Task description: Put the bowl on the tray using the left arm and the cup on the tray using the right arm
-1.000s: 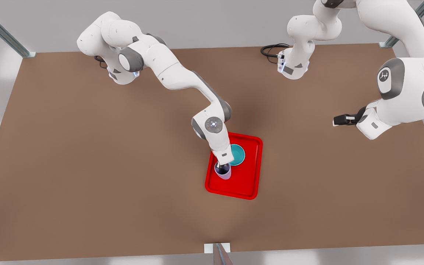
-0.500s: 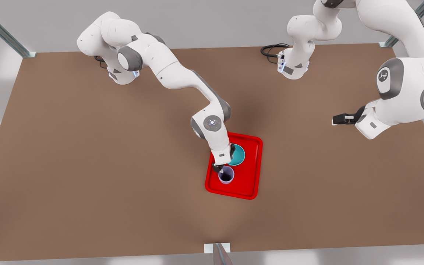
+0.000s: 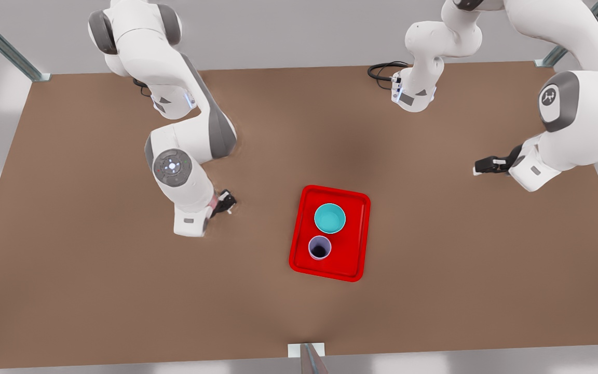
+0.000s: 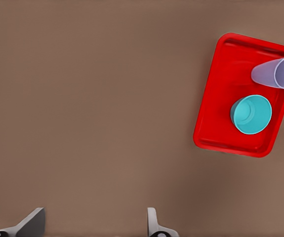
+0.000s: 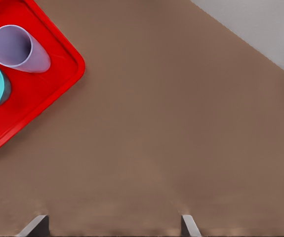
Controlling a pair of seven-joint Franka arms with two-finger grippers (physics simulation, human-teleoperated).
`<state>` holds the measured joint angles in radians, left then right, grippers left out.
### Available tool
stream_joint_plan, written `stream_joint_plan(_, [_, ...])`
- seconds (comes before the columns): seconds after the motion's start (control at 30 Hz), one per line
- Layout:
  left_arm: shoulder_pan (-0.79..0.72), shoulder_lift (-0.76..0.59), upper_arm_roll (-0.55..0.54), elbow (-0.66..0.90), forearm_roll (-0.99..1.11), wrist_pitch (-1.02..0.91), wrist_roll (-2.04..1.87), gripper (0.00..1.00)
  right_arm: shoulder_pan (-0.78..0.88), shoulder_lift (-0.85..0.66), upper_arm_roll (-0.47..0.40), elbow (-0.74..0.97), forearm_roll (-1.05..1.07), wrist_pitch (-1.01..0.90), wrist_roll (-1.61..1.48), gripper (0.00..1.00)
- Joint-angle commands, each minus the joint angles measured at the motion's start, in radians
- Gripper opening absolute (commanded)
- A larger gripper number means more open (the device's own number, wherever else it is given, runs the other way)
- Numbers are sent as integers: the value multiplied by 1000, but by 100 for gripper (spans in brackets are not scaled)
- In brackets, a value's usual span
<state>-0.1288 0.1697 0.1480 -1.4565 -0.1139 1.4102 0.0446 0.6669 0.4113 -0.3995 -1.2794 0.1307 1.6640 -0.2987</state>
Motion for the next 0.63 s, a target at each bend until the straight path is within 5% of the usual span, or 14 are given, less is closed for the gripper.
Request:
stream_joint_plan(0.0, [-5, 2, -1, 1, 5, -2, 5, 100, -72, -134, -1, -17, -198, -431, 33, 100])
stream_joint_plan(0.3, [-6, 4, -4, 1, 8, -2, 8, 100, -230, -224, 7, -17, -215, -553, 47, 100])
stream_joint_plan(0.33, [-6, 4, -4, 1, 8, -2, 9, 100, -256, -218, 16, -15, -215, -553, 50, 100])
stream_joint_plan(0.37, [-6, 4, -4, 1, 8, -2, 8, 100, -355, -223, 125, -18, -220, -544, 50, 100])
stream_joint_plan(0.6, [-6, 4, -5, 1, 8, -2, 8, 100, -369, -233, 137, -24, -220, -544, 49, 100])
